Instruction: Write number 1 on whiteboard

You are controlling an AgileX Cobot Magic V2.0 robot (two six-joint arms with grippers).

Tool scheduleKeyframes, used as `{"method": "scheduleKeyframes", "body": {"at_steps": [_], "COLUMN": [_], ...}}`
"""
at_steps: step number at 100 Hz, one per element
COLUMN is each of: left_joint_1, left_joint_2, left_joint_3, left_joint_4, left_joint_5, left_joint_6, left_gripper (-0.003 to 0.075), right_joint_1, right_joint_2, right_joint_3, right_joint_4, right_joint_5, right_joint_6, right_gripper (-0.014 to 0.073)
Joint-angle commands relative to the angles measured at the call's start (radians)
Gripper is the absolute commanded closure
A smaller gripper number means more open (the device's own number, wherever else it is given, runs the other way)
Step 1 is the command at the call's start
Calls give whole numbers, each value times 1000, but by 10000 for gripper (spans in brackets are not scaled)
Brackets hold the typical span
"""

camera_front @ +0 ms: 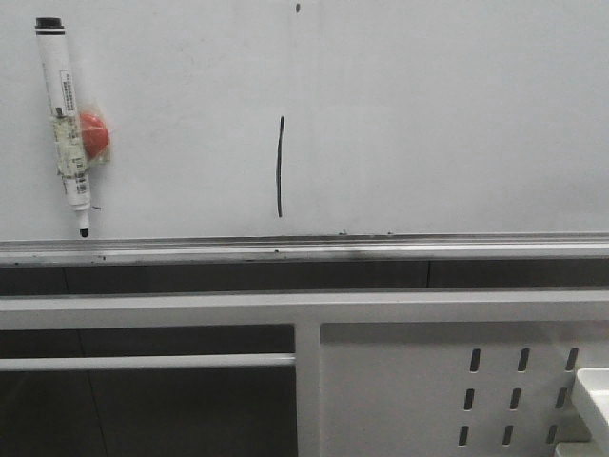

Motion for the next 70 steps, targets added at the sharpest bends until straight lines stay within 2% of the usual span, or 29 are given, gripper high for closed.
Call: {"method": "scheduleKeyframes", "body": {"at_steps": [1,10,13,19,30,40,57,70], "left_joint_1": [0,0,0,0,0,0,0,0], "left_joint_2": [-22,-22,-22,-22,-22,-22,-22,-22], "left_joint_3": [36,36,36,36,36,36,36,36], "left_joint_4": [-12,-12,-12,-12,-12,-12,-12,-12], "left_joint_5": [-53,-53,-53,-53,-53,-53,-53,-53], "left_joint_6": [-4,-4,-4,-4,-4,-4,-4,-4], "left_gripper": [740,740,740,740,740,740,740,740], "right_joint_1": [-4,-4,-7,-12,-58,-158,-384,-526], "right_joint_2": [-10,-38,-51,-69,-102,-108,-108,-108], "right_joint_3": [21,74,70,70,70,70,70,70], "right_joint_4": [-27,-41,-45,-48,-82,-83,-83,-83], "right_joint_5": [-100,-100,-38,-10,0,0,24,80], "right_joint_6": [15,15,15,15,15,15,15,15], "right_gripper": [663,663,663,663,663,663,663,663]}}
